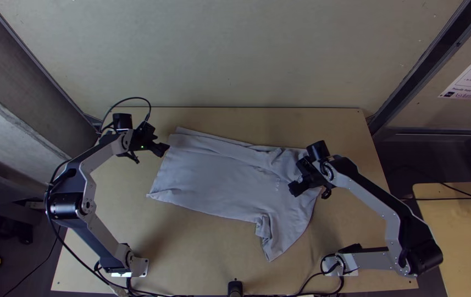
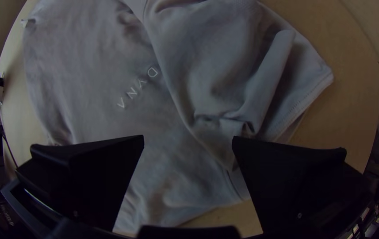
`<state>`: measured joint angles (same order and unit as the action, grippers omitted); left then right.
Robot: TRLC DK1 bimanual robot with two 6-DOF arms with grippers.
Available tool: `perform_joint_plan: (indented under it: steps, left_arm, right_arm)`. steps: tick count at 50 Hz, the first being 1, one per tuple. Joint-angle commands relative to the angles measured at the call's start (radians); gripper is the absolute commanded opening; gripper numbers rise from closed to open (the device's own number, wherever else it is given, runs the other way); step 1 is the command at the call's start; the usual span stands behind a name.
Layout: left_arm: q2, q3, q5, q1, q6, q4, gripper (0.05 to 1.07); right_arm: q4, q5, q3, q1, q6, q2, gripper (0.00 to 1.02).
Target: Fold the t-shirt
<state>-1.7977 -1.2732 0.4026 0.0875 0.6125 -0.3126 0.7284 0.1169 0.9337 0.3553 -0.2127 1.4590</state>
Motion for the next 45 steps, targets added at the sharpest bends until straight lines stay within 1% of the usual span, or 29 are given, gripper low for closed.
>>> perform_joint_plan:
  steps: [1, 3, 7, 11, 21, 28, 31, 36, 40, 45]
  left_arm:
    - [0.070, -0.038, 0.033, 0.011, 0.075, -0.086, 1.02]
    - [0.084, -0.045, 0.039, 0.011, 0.099, -0.125, 1.02]
    - [0.120, -0.043, 0.065, 0.008, 0.151, -0.198, 1.02]
    - [0.159, -0.037, 0.090, -0.006, 0.211, -0.283, 1.02]
    - [0.238, -0.006, 0.108, -0.026, 0.405, -0.470, 1.02]
    - [0.239, 0.005, 0.107, -0.019, 0.526, -0.577, 1.02]
    - [0.245, 0.021, 0.107, -0.019, 0.569, -0.606, 1.02]
    - [0.259, 0.057, 0.102, -0.020, 0.632, -0.611, 1.02]
    - [0.261, 0.080, 0.084, -0.023, 0.696, -0.612, 1.02]
    - [0.271, 0.123, 0.042, -0.026, 0.787, -0.629, 1.02]
  right_arm:
    - [0.059, -0.005, 0.019, 0.019, 0.013, -0.052, 0.97]
    - [0.086, -0.002, 0.020, 0.028, 0.013, -0.063, 0.97]
    - [0.158, 0.026, 0.017, 0.056, 0.012, -0.074, 0.97]
    - [0.223, 0.047, 0.005, 0.102, 0.009, -0.088, 0.97]
    - [0.351, 0.056, 0.016, 0.240, 0.007, -0.141, 0.97]
    - [0.411, 0.058, 0.024, 0.310, 0.012, -0.155, 0.97]
    - [0.428, 0.059, 0.022, 0.344, 0.013, -0.155, 0.97]
    - [0.431, 0.059, 0.011, 0.387, 0.013, -0.147, 0.97]
    - [0.431, 0.061, -0.001, 0.413, 0.013, -0.134, 0.97]
    - [0.442, 0.064, -0.021, 0.475, 0.012, -0.129, 0.97]
